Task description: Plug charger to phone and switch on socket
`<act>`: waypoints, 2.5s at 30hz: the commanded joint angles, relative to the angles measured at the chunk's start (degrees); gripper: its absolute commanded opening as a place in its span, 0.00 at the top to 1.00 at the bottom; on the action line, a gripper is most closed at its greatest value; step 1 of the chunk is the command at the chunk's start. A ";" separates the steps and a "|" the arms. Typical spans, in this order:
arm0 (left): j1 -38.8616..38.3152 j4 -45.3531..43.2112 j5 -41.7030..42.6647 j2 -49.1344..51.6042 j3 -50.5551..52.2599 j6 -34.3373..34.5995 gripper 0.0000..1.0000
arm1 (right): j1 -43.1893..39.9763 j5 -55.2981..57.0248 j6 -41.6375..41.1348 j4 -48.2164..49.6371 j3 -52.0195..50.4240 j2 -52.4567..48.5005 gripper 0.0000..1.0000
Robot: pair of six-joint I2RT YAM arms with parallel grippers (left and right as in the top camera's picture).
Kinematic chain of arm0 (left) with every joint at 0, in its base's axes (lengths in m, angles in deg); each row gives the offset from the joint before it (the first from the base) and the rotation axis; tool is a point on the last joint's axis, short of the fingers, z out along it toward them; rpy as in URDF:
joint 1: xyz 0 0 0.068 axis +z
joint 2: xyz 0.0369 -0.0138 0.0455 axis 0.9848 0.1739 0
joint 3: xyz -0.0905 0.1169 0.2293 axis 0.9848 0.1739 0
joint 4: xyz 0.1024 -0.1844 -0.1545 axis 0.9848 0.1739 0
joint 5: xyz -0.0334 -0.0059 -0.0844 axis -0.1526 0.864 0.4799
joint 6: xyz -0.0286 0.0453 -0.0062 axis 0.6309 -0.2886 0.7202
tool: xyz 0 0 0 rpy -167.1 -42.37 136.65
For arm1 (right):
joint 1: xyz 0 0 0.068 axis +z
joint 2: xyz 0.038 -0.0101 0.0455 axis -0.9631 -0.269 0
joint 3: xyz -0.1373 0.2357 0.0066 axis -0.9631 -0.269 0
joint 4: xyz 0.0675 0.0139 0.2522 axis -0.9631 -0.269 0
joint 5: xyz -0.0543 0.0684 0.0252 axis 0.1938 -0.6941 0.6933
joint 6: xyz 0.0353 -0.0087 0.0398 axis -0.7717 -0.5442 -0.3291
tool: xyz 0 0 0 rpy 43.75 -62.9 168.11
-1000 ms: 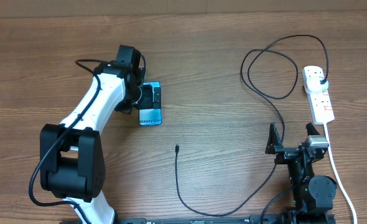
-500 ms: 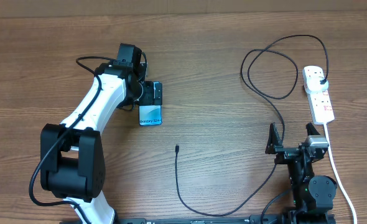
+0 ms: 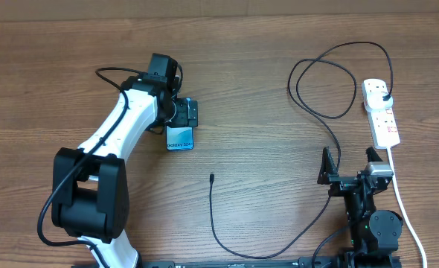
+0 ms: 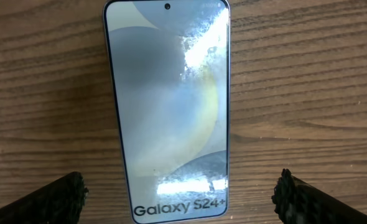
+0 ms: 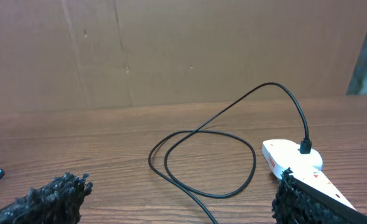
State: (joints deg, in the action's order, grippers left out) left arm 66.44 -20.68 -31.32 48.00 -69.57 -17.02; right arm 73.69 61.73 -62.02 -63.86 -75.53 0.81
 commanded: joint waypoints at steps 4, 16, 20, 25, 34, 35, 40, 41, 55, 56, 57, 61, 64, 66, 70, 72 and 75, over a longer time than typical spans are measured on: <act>-1.25 -0.26 -2.93 0.46 0.42 3.06 0.00 | 0.28 0.35 0.28 0.35 -0.63 0.48 0.00; -1.55 -1.55 -5.40 5.75 0.48 7.13 0.02 | 0.28 0.37 0.26 0.37 -0.63 0.48 0.00; -1.53 -1.99 -5.40 9.29 0.48 7.10 0.03 | 0.28 0.35 0.28 0.37 -0.63 0.48 0.00; -1.55 -1.95 -4.52 11.74 0.48 7.06 0.04 | 0.28 0.35 0.26 0.37 -0.63 0.48 0.00; -1.55 0.66 -2.34 12.35 0.48 7.02 0.17 | 0.28 0.35 0.28 0.37 -0.63 0.48 0.00; -1.62 1.31 -1.73 12.35 0.48 7.06 0.17 | 0.28 0.35 0.26 0.35 -0.63 0.48 0.00; -2.32 4.66 2.19 12.35 0.48 7.06 0.17 | 0.28 0.37 0.28 0.37 -0.63 0.48 0.00; -2.62 5.31 2.54 12.35 0.48 7.04 0.17 | 0.28 0.35 0.28 0.37 -0.63 0.48 0.00; -6.64 10.23 1.86 12.35 0.48 7.30 0.05 | 0.28 0.35 0.28 0.35 -0.63 0.48 0.00; -6.40 10.05 1.86 12.35 0.48 7.30 0.04 | 0.28 0.35 0.28 0.35 -0.63 0.48 0.00; -6.16 10.03 1.86 12.35 0.46 7.30 0.04 | 0.28 0.35 0.28 0.35 -0.63 0.48 0.00; -4.76 9.55 1.88 12.35 0.46 7.26 0.03 | 0.28 0.35 0.26 0.37 -0.63 0.48 0.00; -3.74 9.25 1.90 12.35 0.46 6.93 0.01 | 0.28 0.37 0.26 0.35 -0.63 0.48 0.00; -3.41 8.81 1.88 12.35 0.46 6.12 0.01 | 0.28 0.35 0.26 0.35 -0.63 0.48 0.00; -3.26 7.15 1.92 12.35 0.46 5.92 0.01 | 0.26 0.37 0.26 0.35 -0.63 0.48 0.00; -3.26 6.10 1.92 12.35 0.46 5.95 0.00 | 0.26 0.35 0.28 0.35 -0.63 0.48 0.00; -3.26 3.74 1.90 12.35 0.46 5.92 0.00 | 0.26 0.35 0.28 0.35 -0.63 0.48 0.00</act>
State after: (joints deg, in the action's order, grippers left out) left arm 62.53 -13.82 -31.23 57.09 -70.62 -10.11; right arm 73.69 61.75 -62.02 -63.90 -75.53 0.81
